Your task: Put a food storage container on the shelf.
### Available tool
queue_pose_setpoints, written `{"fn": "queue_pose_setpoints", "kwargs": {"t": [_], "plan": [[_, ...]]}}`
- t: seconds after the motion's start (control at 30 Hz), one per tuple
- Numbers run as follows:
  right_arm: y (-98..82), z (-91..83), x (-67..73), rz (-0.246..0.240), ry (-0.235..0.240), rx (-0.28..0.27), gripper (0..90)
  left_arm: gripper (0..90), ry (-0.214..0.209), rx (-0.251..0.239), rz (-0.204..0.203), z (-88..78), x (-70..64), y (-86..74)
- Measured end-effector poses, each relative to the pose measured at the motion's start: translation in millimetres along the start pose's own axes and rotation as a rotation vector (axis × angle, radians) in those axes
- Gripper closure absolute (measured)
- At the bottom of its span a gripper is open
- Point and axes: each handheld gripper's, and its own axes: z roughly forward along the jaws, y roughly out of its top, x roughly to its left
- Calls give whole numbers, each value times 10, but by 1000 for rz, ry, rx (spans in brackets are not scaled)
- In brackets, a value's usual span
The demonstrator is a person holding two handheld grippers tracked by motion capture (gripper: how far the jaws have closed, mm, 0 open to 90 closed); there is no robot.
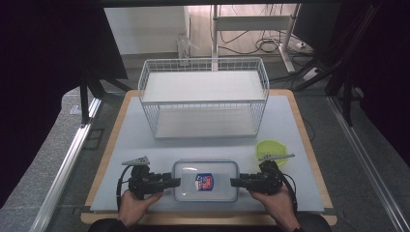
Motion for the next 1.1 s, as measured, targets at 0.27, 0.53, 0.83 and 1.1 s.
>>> {"fn": "queue_pose_setpoints", "kwargs": {"t": [0.27, 0.53, 0.83, 1.1], "plan": [[73, -19, 40, -39, -23, -43, 548, 510, 32, -13, 10, -1, -24, 80], [243, -88, 80, -77, -8, -89, 549, 515, 33, -57, 44, -99, -99, 301], [544, -236, 108, -104, 13, -131, 547, 536, 9, -117, 90, -224, -194, 668], [889, -359, 207, -143, 26, -169, 548, 548, -7, -154, 115, -366, -256, 991]]}}
